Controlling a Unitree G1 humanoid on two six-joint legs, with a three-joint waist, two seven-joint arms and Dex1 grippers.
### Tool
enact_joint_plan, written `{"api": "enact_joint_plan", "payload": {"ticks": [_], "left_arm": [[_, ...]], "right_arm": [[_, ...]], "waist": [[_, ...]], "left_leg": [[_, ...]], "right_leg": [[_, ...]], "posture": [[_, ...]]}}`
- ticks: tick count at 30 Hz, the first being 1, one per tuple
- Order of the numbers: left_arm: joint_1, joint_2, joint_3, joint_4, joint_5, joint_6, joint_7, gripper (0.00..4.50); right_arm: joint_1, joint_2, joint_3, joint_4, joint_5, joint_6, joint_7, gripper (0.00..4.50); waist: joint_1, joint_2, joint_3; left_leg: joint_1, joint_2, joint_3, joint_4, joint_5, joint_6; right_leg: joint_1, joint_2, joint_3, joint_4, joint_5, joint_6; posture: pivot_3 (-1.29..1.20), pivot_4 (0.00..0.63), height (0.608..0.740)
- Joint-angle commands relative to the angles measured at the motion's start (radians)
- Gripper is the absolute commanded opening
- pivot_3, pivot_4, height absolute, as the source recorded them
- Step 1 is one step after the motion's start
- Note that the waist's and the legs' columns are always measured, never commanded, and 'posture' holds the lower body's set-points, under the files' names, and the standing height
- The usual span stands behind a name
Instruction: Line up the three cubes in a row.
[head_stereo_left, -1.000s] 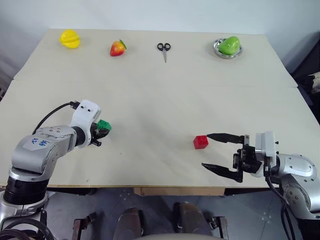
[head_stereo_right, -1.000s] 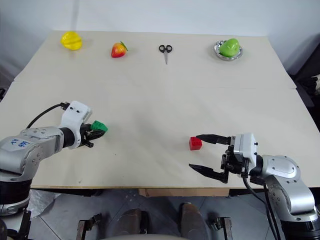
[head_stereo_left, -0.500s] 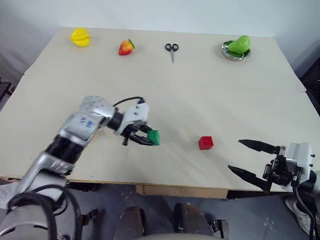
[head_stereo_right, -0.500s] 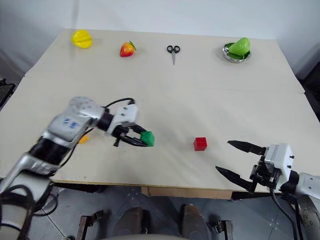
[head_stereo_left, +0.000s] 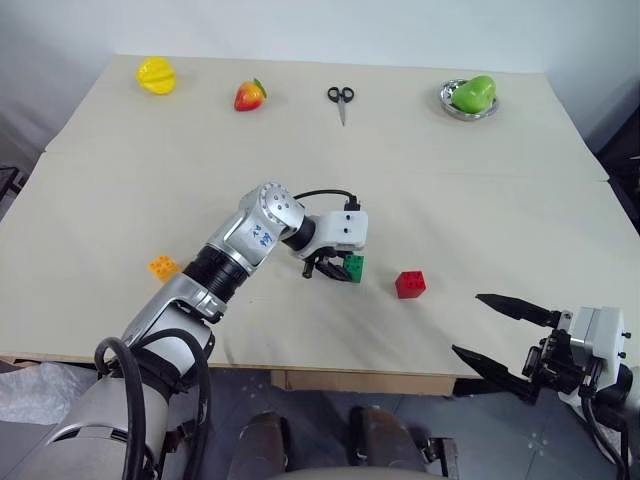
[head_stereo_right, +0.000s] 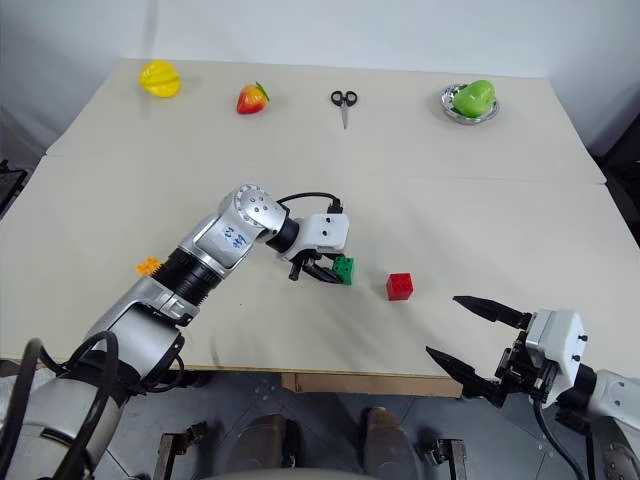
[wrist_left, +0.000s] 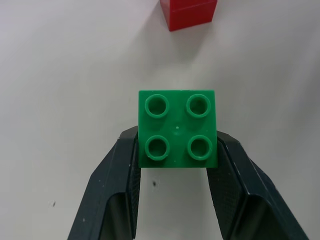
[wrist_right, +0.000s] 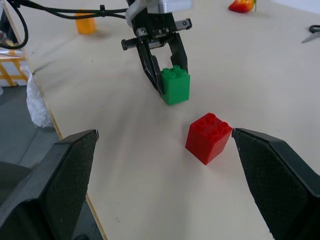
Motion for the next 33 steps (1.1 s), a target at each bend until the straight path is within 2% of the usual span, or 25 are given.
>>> {"api": "enact_joint_plan", "payload": {"ticks": [1, 10, 15, 16, 18, 23, 26, 29, 32, 33], "left_arm": [[-0.007, -0.014, 0.009, -0.055, 0.011, 0.020, -0.013, 1.50], [0.023, -0.009, -0.011, -0.173, 0.044, 0.161, -0.038, 1.50], [0.030, -0.033, 0.021, -0.163, 0.050, 0.160, 0.030, 1.50], [0.030, -0.037, 0.030, -0.172, 0.042, 0.179, 0.032, 2.24], [0.024, -0.041, 0.069, -0.194, -0.010, 0.242, 0.005, 2.83], [0.027, 0.035, 0.166, -0.211, -0.140, 0.224, -0.135, 4.33], [0.044, 0.099, 0.205, -0.215, -0.178, 0.197, -0.180, 4.33], [0.114, 0.185, 0.405, -0.177, -0.306, 0.012, -0.222, 4.33], [0.198, 0.248, 0.602, -0.095, -0.366, -0.195, -0.155, 4.42], [0.248, 0.288, 0.667, -0.107, -0.384, -0.195, -0.123, 4.42]], "right_arm": [[0.002, 0.007, 0.002, -0.009, -0.005, -0.027, 0.006, 4.50], [-0.040, 0.013, 0.043, 0.021, -0.023, -0.033, 0.004, 4.50], [-0.049, 0.015, 0.063, 0.025, -0.026, -0.039, 0.002, 4.50], [-0.049, 0.015, 0.064, 0.025, -0.025, -0.039, 0.001, 4.50], [-0.049, 0.014, 0.066, 0.025, -0.024, -0.038, 0.003, 4.50], [-0.089, 0.004, 0.084, 0.033, -0.016, -0.028, 0.005, 4.50], [-0.110, -0.001, 0.095, 0.032, -0.009, -0.021, 0.010, 4.50], [-0.178, -0.002, 0.133, 0.025, 0.010, 0.000, 0.005, 4.50], [-0.274, 0.022, 0.198, 0.021, 0.022, 0.028, -0.022, 4.50], [-0.317, 0.037, 0.231, 0.021, 0.020, 0.033, -0.031, 4.50]], "waist": [[0.000, 0.000, 0.000], [0.000, 0.000, 0.000], [0.001, 0.000, 0.000], [0.001, 0.000, 0.000], [0.000, 0.000, 0.000], [-0.008, 0.001, 0.000], [-0.013, 0.001, 0.000], [-0.025, 0.002, 0.000], [-0.033, 0.002, 0.000], [-0.035, 0.001, 0.000]], "left_leg": [[0.000, 0.000, 0.000, 0.000, 0.000, 0.000], [0.000, 0.000, 0.000, 0.002, 0.000, 0.000], [0.000, 0.000, -0.001, 0.003, 0.000, 0.000], [0.000, 0.000, -0.001, 0.003, 0.000, 0.000], [0.000, 0.000, -0.003, 0.003, 0.000, 0.000], [0.001, 0.000, -0.008, 0.003, 0.000, 0.000], [0.001, 0.001, -0.008, 0.004, 0.001, 0.000], [0.002, 0.001, -0.008, 0.003, 0.001, 0.000], [0.002, 0.002, -0.008, 0.004, 0.001, 0.000], [0.003, 0.002, -0.008, 0.004, 0.001, 0.000]], "right_leg": [[0.000, 0.000, 0.000, 0.000, 0.000, 0.000], [0.000, 0.000, 0.001, 0.002, 0.000, 0.000], [0.000, 0.000, 0.001, 0.004, 0.000, 0.000], [0.000, 0.000, 0.001, 0.005, 0.000, 0.000], [0.000, 0.000, 0.002, 0.005, 0.000, 0.000], [0.000, 0.000, 0.002, 0.006, 0.000, 0.000], [-0.001, 0.000, 0.002, 0.008, 0.000, 0.000], [-0.001, 0.000, 0.002, 0.009, 0.000, -0.001], [-0.001, -0.001, 0.002, 0.012, -0.001, -0.001], [-0.001, -0.001, 0.003, 0.012, -0.001, -0.002]], "posture": [[0.00, 0.150, 0.740], [0.00, 0.150, 0.740], [0.00, 0.150, 0.740], [0.00, 0.150, 0.740], [0.00, 0.150, 0.740], [0.00, 0.150, 0.740], [0.00, 0.150, 0.740], [0.00, 0.150, 0.740], [0.00, 0.150, 0.740], [0.00, 0.150, 0.740]]}}
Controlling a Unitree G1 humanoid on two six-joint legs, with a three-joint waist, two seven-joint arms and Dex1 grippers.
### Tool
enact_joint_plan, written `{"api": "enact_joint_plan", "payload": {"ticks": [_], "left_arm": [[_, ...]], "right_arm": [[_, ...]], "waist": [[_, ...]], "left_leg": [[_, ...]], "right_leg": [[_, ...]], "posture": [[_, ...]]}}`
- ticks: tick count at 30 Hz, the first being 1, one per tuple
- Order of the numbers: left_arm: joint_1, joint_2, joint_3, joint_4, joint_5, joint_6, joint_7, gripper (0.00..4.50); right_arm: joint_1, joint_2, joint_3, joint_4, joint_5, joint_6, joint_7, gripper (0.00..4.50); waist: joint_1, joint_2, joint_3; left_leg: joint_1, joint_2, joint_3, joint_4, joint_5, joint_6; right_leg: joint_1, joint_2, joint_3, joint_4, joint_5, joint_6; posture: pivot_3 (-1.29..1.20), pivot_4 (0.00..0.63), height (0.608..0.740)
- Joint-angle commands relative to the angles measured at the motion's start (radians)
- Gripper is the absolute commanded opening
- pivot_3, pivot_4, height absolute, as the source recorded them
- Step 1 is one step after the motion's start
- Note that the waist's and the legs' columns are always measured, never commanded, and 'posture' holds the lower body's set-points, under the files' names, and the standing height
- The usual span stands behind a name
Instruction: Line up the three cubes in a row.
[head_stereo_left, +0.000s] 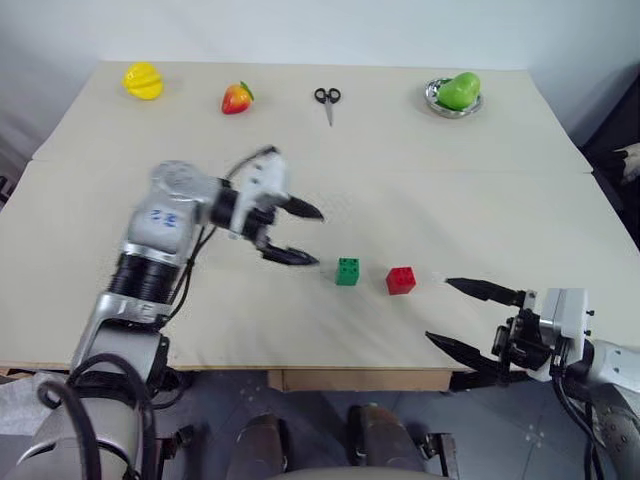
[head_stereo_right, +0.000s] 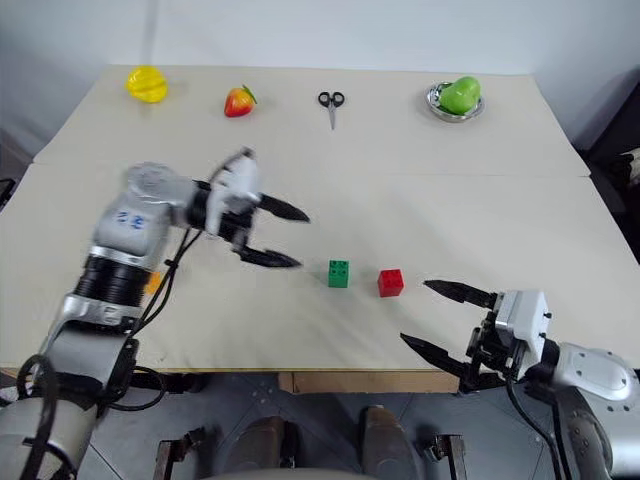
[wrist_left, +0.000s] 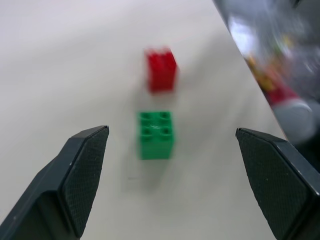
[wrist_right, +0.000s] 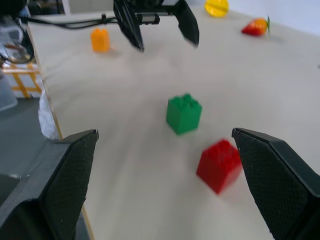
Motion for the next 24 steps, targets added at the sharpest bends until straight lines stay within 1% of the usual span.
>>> {"api": "enact_joint_plan", "payload": {"ticks": [1, 3, 5, 6, 7, 8, 9, 10, 11, 13, 14, 15, 18, 20, 22, 24], "left_arm": [[0.105, 0.096, 0.208, -0.007, -0.077, -0.092, 0.078, 4.42], [0.188, 0.140, 0.274, -0.064, -0.096, -0.110, 0.117, 4.42], [0.275, 0.177, 0.368, -0.137, -0.128, -0.070, 0.188, 4.42], [0.354, 0.210, 0.451, -0.164, -0.132, -0.044, 0.239, 4.42], [0.409, 0.233, 0.506, -0.183, -0.135, -0.024, 0.275, 4.42], [0.527, 0.251, 0.604, -0.196, -0.130, -0.011, 0.313, 4.42], [0.636, 0.258, 0.690, -0.207, -0.126, -0.012, 0.336, 4.42], [0.733, 0.255, 0.761, -0.229, -0.143, 0.015, 0.349, 4.42], [0.820, 0.246, 0.821, -0.261, -0.169, 0.062, 0.365, 4.42], [0.962, 0.223, 0.914, -0.290, -0.222, 0.126, 0.367, 4.42], [1.017, 0.209, 0.949, -0.287, -0.227, 0.108, 0.373, 4.42], [1.052, 0.200, 0.968, -0.286, -0.230, 0.090, 0.379, 4.42], [1.208, 0.156, 1.031, -0.245, -0.256, 0.073, 0.339, 4.42], [1.289, 0.116, 1.016, -0.256, -0.244, 0.007, 0.313, 4.42], [1.309, 0.097, 0.988, -0.283, -0.235, -0.028, 0.331, 4.42], [1.302, 0.089, 0.956, -0.319, -0.245, -0.025, 0.346, 4.42]], "right_arm": [[-0.094, 0.036, 0.074, -0.025, 0.024, 0.015, -0.030, 4.50], [-0.134, 0.049, 0.110, -0.025, 0.024, 0.025, -0.032, 4.50], [-0.174, 0.064, 0.148, -0.023, 0.026, 0.035, -0.037, 4.50], [-0.209, 0.075, 0.182, -0.018, 0.008, 0.023, -0.031, 4.50], [-0.232, 0.081, 0.204, -0.015, -0.005, 0.015, -0.027, 4.50], [-0.263, 0.084, 0.239, -0.016, -0.023, 0.012, -0.016, 4.50], [-0.288, 0.091, 0.261, -0.019, -0.018, 0.024, -0.015, 4.50], [-0.304, 0.093, 0.273, -0.023, -0.005, 0.039, -0.015, 4.50], [-0.318, 0.093, 0.283, -0.022, -0.002, 0.040, -0.008, 4.50], [-0.336, 0.082, 0.301, -0.014, -0.012, 0.031, 0.021, 4.50], [-0.343, 0.076, 0.309, -0.009, -0.022, 0.025, 0.035, 4.50], [-0.347, 0.072, 0.314, -0.005, -0.027, 0.022, 0.044, 4.50], [-0.361, 0.040, 0.328, -0.003, -0.031, 0.037, 0.087, 4.50], [-0.362, 0.028, 0.320, 0.001, -0.021, 0.046, 0.095, 4.50], [-0.356, 0.020, 0.308, 0.015, -0.018, 0.038, 0.103, 4.50], [-0.343, 0.006, 0.293, 0.033, -0.017, 0.036, 0.117, 4.50]], "waist": [[-0.010, 0.000, 0.000], [-0.012, 0.000, 0.000], [-0.008, -0.001, 0.000], [-0.002, -0.001, 0.000], [-0.004, -0.001, 0.000], [-0.004, -0.001, 0.000], [-0.015, -0.001, 0.000], [-0.027, -0.001, 0.000], [-0.030, -0.001, 0.000], [-0.026, -0.003, 0.000], [-0.020, -0.004, -0.001], [-0.014, -0.005, -0.001], [0.002, -0.008, -0.003], [0.002, -0.008, -0.003], [0.005, -0.009, -0.004], [0.010, -0.010, -0.004]], "left_leg": [[0.000, 0.000, 0.000, 0.000, 0.000, 0.000], [0.000, 0.001, -0.002, -0.001, 0.000, 0.000], [-0.001, 0.002, -0.003, -0.001, 0.000, 0.000], [-0.001, 0.002, -0.003, -0.001, 0.000, 0.000], [-0.002, 0.001, -0.004, -0.001, -0.001, 0.001], [-0.002, 0.002, -0.003, -0.001, -0.001, 0.002], [-0.002, 0.001, -0.003, -0.001, -0.002, 0.003], [-0.002, 0.001, -0.002, -0.001, -0.003, 0.004], [-0.001, 0.001, -0.001, -0.003, -0.004, 0.004], [-0.001, 0.001, -0.002, -0.003, -0.005, 0.005], [-0.001, 0.001, -0.002, -0.003, -0.006, 0.006], [-0.001, 0.000, -0.002, -0.003, -0.007, 0.006], [-0.001, -0.002, -0.006, -0.001, -0.009, 0.007], [0.000, -0.003, -0.005, -0.001, -0.010, 0.008], [0.001, -0.003, -0.004, -0.002, -0.012, 0.008], [0.000, -0.002, -0.006, -0.002, -0.012, 0.007]], "right_leg": [[0.000, 0.000, 0.000, 0.001, 0.000, -0.001], [-0.001, 0.000, -0.001, 0.003, -0.001, -0.001], [-0.001, -0.001, -0.002, 0.005, -0.001, -0.002], [-0.001, -0.002, -0.002, 0.005, -0.001, -0.001], [-0.001, -0.004, -0.002, 0.006, -0.001, -0.001], [-0.001, -0.004, -0.002, 0.005, -0.001, -0.001], [-0.001, -0.005, -0.002, 0.005, -0.001, -0.001], [-0.001, -0.006, -0.002, 0.005, -0.001, -0.001], [-0.001, -0.007, -0.002, 0.004, -0.001, -0.001], [-0.002, -0.009, -0.006, 0.004, -0.001, -0.002], [-0.002, -0.012, -0.008, 0.004, -0.001, -0.002], [-0.002, -0.017, -0.011, 0.004, -0.002, -0.003], [0.001, -0.021, -0.017, 0.000, -0.003, -0.006], [0.002, -0.027, -0.024, 0.000, -0.002, -0.007], [0.003, -0.037, -0.041, -0.001, -0.002, -0.010], [0.003, -0.038, -0.046, -0.001, -0.002, -0.011]], "posture": [[0.00, 0.150, 0.740], [0.00, 0.150, 0.740], [0.00, 0.150, 0.740], [0.00, 0.150, 0.740], [0.00, 0.150, 0.740], [0.00, 0.150, 0.740], [0.00, 0.150, 0.740], [0.00, 0.150, 0.740], [0.00, 0.150, 0.740], [0.00, 0.150, 0.740], [0.00, 0.150, 0.740], [0.00, 0.150, 0.740], [0.00, 0.150, 0.740], [0.00, 0.150, 0.740], [0.00, 0.150, 0.740], [0.00, 0.150, 0.740]]}}
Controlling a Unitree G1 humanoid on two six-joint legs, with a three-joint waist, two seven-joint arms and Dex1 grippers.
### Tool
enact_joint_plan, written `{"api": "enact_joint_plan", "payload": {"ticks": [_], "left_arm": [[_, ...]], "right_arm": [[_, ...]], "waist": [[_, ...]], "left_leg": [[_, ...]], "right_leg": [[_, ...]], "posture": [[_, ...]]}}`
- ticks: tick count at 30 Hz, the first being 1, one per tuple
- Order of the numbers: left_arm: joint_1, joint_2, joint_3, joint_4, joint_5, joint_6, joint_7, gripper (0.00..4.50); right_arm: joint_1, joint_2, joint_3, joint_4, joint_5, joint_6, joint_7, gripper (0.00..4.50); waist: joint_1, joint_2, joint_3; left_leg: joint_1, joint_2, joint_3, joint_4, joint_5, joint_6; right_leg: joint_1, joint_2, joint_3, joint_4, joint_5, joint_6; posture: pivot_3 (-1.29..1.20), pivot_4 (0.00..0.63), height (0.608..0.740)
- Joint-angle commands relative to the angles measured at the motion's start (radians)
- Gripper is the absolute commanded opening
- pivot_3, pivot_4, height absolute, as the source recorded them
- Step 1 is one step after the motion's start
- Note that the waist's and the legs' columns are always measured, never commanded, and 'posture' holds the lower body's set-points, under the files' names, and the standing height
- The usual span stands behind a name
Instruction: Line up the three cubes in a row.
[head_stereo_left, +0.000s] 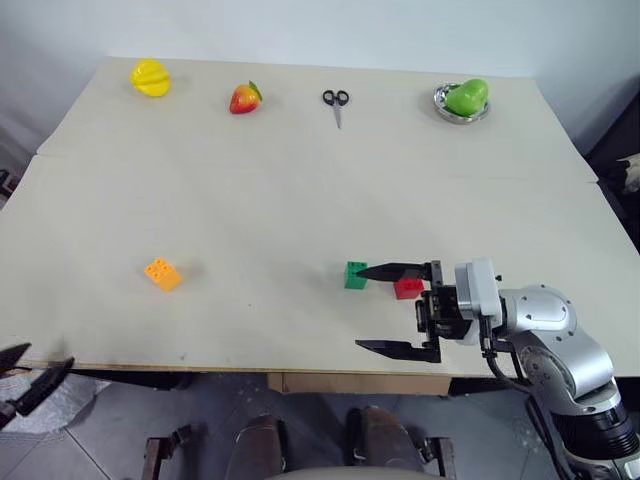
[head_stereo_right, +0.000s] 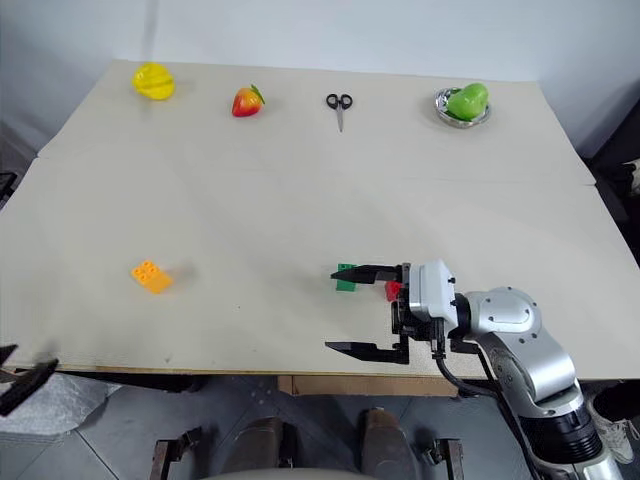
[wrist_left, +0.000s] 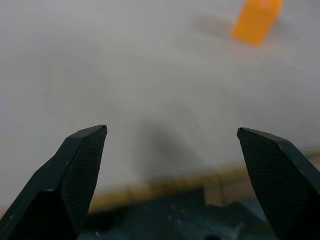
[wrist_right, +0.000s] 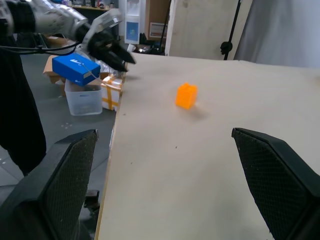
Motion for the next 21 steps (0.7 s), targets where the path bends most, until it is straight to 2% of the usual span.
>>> {"api": "enact_joint_plan", "payload": {"ticks": [1, 5, 12, 20, 21], "left_arm": [[-0.006, 0.010, -0.048, -0.092, -0.013, -0.031, 0.015, 4.42], [-0.127, 0.035, -0.175, -0.145, 0.017, -0.019, 0.085, 4.42], [-0.371, 0.099, -0.396, 0.001, 0.093, -0.039, 0.103, 4.42], [-0.467, 0.186, -0.478, 0.123, 0.134, -0.046, 0.082, 4.42], [-0.466, 0.196, -0.479, 0.127, 0.122, -0.045, 0.059, 4.26]], "right_arm": [[0.023, -0.033, -0.052, 0.014, 0.017, -0.013, 0.027, 4.50], [0.087, -0.085, -0.118, 0.067, 0.039, -0.009, 0.077, 4.50], [0.101, -0.078, -0.118, 0.038, 0.041, 0.014, 0.048, 4.50], [0.175, -0.068, -0.134, -0.030, 0.042, 0.022, -0.014, 4.50], [0.182, -0.069, -0.137, -0.036, 0.044, 0.021, -0.019, 4.50]], "waist": [[0.002, 0.000, 0.000], [0.000, -0.002, -0.001], [-0.030, 0.004, -0.001], [-0.026, 0.003, -0.001], [-0.027, 0.003, -0.001]], "left_leg": [[0.000, 0.000, -0.001, 0.000, 0.000, -0.001], [0.000, 0.000, -0.002, 0.000, -0.001, -0.001], [0.001, 0.002, 0.006, -0.001, 0.000, -0.001], [-0.001, 0.002, 0.010, -0.002, -0.002, 0.001], [-0.001, 0.002, 0.011, -0.002, -0.002, 0.002]], "right_leg": [[0.000, 0.000, -0.001, 0.000, 0.000, 0.000], [0.001, 0.000, -0.001, -0.001, 0.000, -0.001], [0.000, 0.003, -0.011, 0.002, 0.000, 0.000], [-0.003, 0.006, -0.017, 0.003, 0.000, 0.000], [-0.003, 0.005, -0.018, 0.003, 0.000, 0.000]], "posture": [[0.00, 0.150, 0.740], [0.00, 0.150, 0.740], [0.00, 0.150, 0.740], [0.00, 0.150, 0.740], [0.00, 0.150, 0.740]]}}
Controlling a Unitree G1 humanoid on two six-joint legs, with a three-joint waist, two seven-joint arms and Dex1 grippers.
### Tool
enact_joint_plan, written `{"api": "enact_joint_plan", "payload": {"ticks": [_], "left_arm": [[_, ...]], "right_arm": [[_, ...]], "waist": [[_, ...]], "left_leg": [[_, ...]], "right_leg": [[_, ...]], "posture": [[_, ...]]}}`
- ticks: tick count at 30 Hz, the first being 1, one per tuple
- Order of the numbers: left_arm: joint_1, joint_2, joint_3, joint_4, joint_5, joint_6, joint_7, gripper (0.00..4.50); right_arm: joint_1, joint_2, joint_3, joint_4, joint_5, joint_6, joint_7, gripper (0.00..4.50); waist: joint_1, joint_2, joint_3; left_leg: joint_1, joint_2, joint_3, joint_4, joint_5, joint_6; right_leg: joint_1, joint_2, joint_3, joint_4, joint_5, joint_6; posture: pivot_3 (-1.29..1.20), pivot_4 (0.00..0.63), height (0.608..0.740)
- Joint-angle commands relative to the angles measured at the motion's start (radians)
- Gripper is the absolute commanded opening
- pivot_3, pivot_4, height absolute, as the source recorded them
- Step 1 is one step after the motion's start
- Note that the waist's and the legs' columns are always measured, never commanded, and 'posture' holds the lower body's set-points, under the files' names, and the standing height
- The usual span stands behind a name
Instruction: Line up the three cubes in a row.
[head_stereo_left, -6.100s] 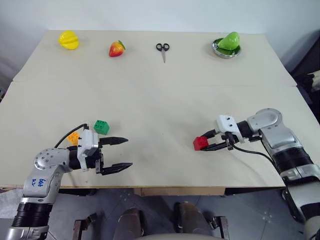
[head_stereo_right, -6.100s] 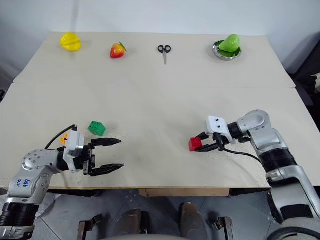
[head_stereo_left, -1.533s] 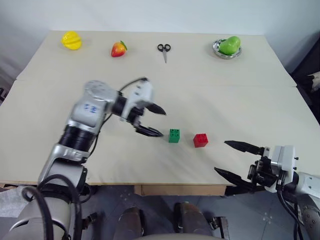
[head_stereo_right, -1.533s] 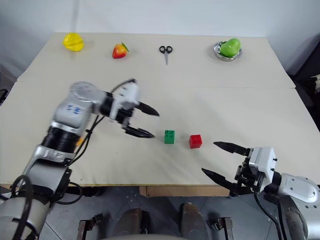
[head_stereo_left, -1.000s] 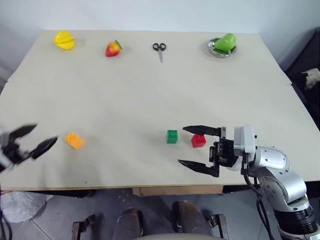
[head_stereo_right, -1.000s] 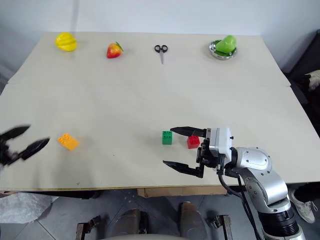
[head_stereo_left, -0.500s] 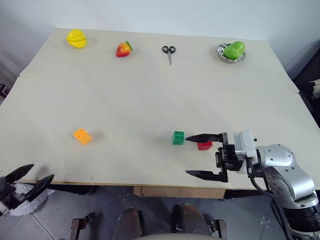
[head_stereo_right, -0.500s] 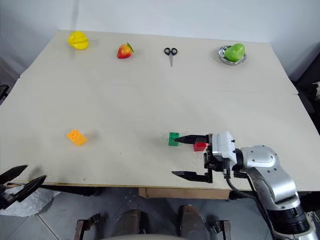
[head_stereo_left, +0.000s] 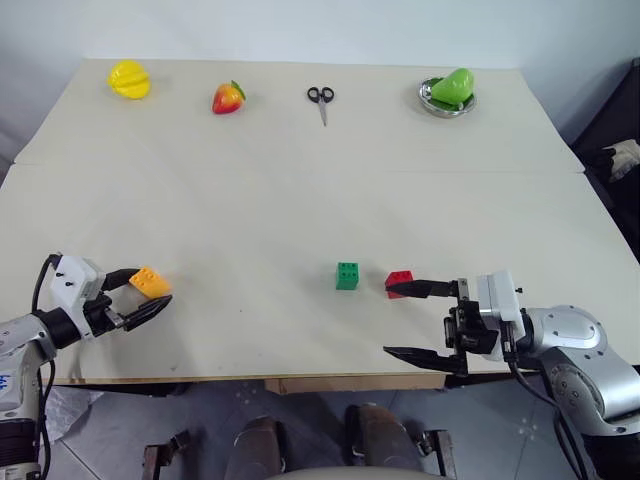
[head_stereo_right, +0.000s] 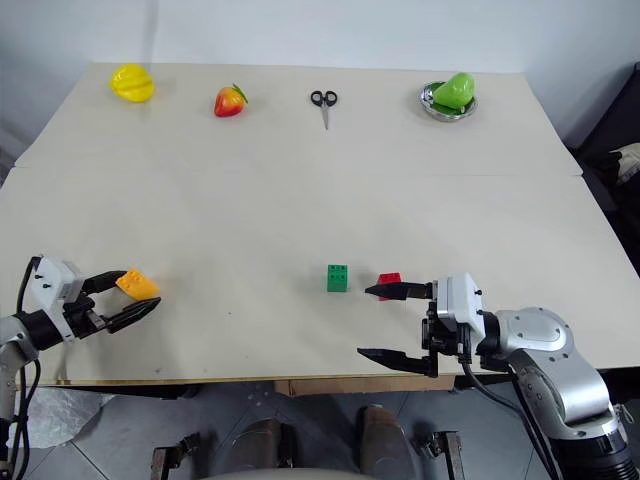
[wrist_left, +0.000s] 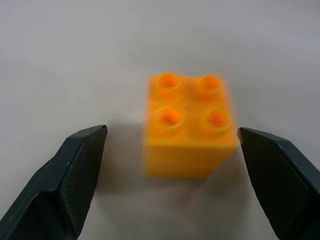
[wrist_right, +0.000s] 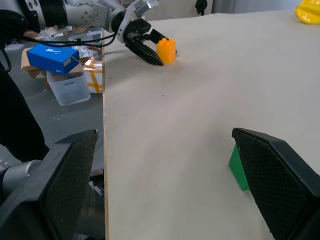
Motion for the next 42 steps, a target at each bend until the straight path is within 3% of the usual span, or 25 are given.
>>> {"api": "enact_joint_plan", "payload": {"ticks": [1, 10, 13, 18, 21, 27, 35, 42], "left_arm": [[-0.002, 0.042, 0.006, 0.028, -0.009, -0.023, -0.048, 4.05], [-0.146, 0.087, -0.071, 0.108, -0.016, -0.026, -0.150, 1.47], [-0.234, 0.078, -0.113, 0.099, -0.047, -0.004, -0.219, 1.46], [-0.427, 0.043, -0.319, 0.108, 0.020, -0.069, -0.387, 1.46], [-0.649, -0.065, -0.510, 0.271, 0.143, -0.184, -0.494, 1.46], [-0.883, -0.228, -0.651, 0.562, 0.276, -0.289, -0.521, 1.46], [-0.989, -0.305, -0.698, 0.751, 0.361, -0.416, -0.535, 1.46], [-0.987, -0.316, -0.677, 0.733, 0.338, -0.372, -0.568, 1.46]], "right_arm": [[0.019, 0.004, -0.036, -0.053, 0.023, -0.005, -0.022, 4.50], [0.057, -0.003, -0.057, -0.061, 0.012, -0.018, -0.031, 4.50], [0.092, -0.013, -0.081, -0.075, 0.007, -0.020, -0.036, 4.50], [0.194, -0.045, -0.173, -0.092, 0.009, -0.027, -0.029, 4.50], [0.268, -0.065, -0.258, -0.043, -0.007, -0.057, -0.004, 4.50], [0.332, -0.059, -0.361, -0.015, -0.012, -0.098, -0.002, 4.50], [0.413, -0.023, -0.378, -0.047, -0.019, -0.121, -0.026, 4.50], [0.422, 0.003, -0.346, -0.059, -0.033, -0.131, -0.056, 4.50]], "waist": [[0.000, 0.000, 0.000], [0.012, 0.000, 0.000], [0.024, 0.000, 0.000], [0.041, 0.000, 0.000], [0.057, 0.000, 0.000], [0.040, -0.001, 0.001], [0.033, 0.000, 0.001], [0.034, 0.000, 0.001]], "left_leg": [[0.000, 0.000, 0.001, 0.000, 0.000, 0.001], [0.000, 0.000, 0.003, 0.002, -0.001, 0.001], [0.000, -0.002, 0.005, 0.002, -0.001, 0.001], [-0.001, -0.004, 0.013, 0.002, -0.001, 0.001], [0.000, -0.005, 0.015, 0.003, -0.001, 0.001], [-0.001, -0.005, 0.018, 0.004, 0.000, 0.002], [-0.002, 0.000, 0.018, 0.003, 0.000, 0.001], [-0.002, 0.000, 0.018, 0.005, 0.000, 0.002]], "right_leg": [[0.000, -0.001, -0.001, 0.000, 0.000, 0.000], [0.000, -0.002, -0.005, 0.000, 0.001, 0.001], [0.000, -0.001, -0.005, 0.000, 0.001, 0.002], [0.000, 0.000, -0.006, -0.001, 0.001, 0.002], [0.000, 0.001, -0.006, -0.002, 0.002, 0.004], [0.002, 0.003, -0.004, -0.011, 0.006, 0.012], [0.002, 0.009, -0.004, -0.016, 0.007, 0.012], [0.002, 0.009, -0.001, -0.016, 0.008, 0.014]], "posture": [[0.00, 0.150, 0.740], [0.00, 0.150, 0.740], [0.00, 0.150, 0.740], [0.00, 0.150, 0.740], [0.00, 0.150, 0.740], [0.00, 0.150, 0.740], [0.00, 0.150, 0.740], [0.00, 0.150, 0.740]]}}
